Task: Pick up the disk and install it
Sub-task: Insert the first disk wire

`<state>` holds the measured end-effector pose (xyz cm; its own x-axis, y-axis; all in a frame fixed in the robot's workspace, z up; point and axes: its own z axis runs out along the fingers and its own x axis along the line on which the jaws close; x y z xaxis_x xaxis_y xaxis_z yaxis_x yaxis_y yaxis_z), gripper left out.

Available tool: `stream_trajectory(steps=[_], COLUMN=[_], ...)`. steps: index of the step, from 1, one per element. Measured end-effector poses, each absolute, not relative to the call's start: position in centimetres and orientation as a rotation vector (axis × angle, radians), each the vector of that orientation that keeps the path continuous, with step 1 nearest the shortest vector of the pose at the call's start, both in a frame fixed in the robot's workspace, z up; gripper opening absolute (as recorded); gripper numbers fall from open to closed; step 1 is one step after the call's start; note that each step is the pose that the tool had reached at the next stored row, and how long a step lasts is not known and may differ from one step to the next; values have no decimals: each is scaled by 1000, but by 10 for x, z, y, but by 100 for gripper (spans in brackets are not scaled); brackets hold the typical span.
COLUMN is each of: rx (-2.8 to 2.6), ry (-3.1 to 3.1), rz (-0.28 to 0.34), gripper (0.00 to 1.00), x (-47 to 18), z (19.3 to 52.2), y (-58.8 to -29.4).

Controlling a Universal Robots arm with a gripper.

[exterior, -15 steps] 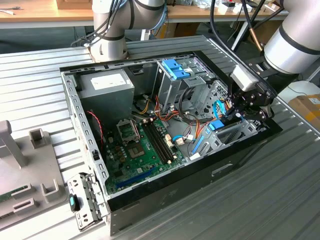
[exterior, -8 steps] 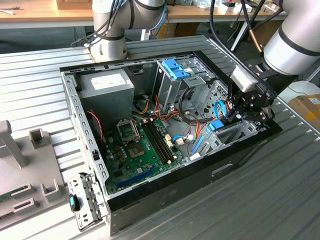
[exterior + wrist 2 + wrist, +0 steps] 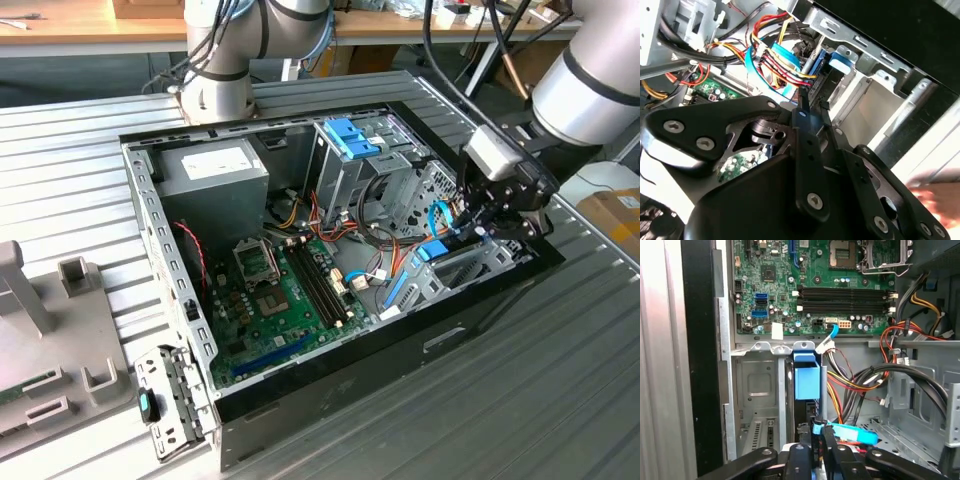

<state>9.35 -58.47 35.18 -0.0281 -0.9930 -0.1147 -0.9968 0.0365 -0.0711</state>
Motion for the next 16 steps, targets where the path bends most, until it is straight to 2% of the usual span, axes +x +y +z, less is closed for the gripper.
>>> stream_trajectory(steps=[7,16], rx=[-2093,-2093], ry=[2162,2162], rz=[44,43], gripper=[24,24], x=[94,88], z=[380,381], y=[-585,-580])
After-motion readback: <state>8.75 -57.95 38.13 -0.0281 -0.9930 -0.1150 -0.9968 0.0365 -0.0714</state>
